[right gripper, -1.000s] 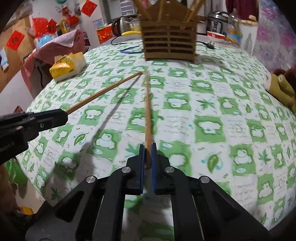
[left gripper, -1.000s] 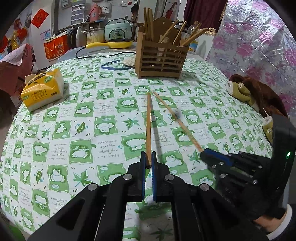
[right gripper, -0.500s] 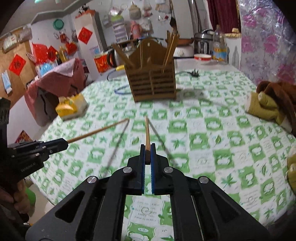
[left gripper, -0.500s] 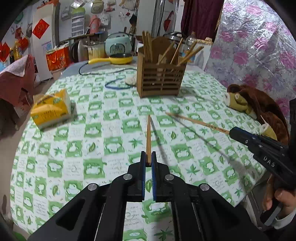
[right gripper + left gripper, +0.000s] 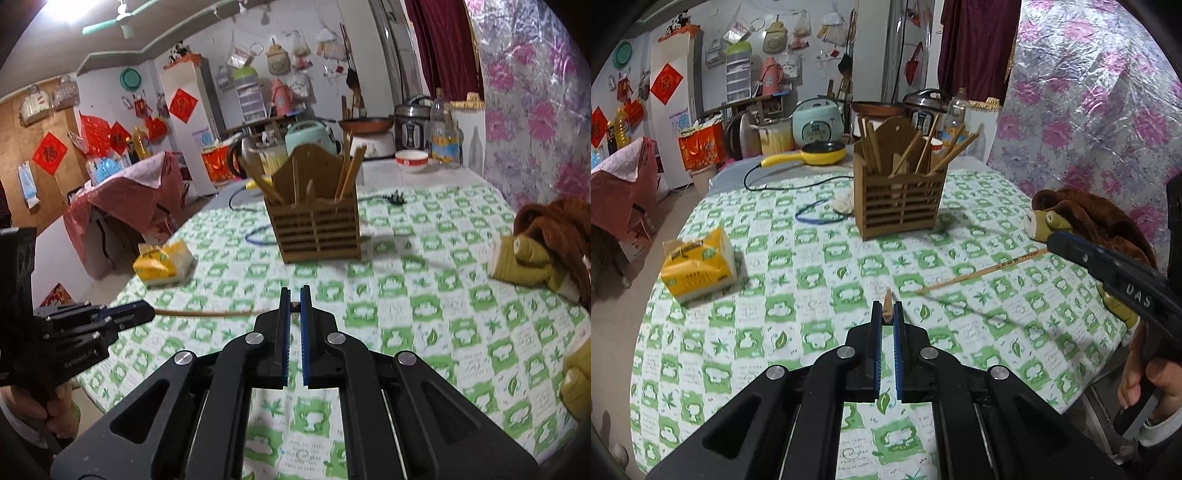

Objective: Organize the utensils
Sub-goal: 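Lift both held chopsticks and carry them over the wooden holder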

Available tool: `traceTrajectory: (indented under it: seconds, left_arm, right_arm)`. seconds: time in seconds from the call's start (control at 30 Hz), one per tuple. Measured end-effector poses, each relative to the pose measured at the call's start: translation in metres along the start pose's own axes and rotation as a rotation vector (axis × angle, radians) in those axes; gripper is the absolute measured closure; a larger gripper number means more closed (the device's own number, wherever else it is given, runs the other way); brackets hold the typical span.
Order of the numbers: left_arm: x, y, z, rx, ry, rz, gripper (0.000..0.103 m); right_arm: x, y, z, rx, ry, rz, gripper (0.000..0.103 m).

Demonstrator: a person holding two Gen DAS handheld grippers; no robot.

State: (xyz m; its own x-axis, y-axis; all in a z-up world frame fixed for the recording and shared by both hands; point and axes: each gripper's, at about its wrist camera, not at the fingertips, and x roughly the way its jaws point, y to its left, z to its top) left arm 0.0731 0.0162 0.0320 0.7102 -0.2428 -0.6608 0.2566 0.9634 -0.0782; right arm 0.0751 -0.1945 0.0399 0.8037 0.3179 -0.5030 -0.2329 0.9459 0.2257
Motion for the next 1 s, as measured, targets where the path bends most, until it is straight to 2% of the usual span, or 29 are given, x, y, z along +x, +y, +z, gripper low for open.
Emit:
traceTrajectory:
  seconds: [0.23,0.67,1.0]
  left_arm:
    - [0.000,-0.002,0.010,0.015,-0.012,0.001,0.097]
    - [0.001,-0.002,0.027,0.039,-0.031,-0.002,0.097]
    - [-0.003,-0.014,0.079,0.114,-0.095,-0.021,0.097]
  right_arm:
    - [0.000,0.000,0.022,-0.005,-0.044,0.005,0.097]
    - [0.003,0.001,0.043,-0.031,-0.077,0.009,0.097]
    - [0.005,0.004,0.087,-0.063,-0.148,0.015,0.097]
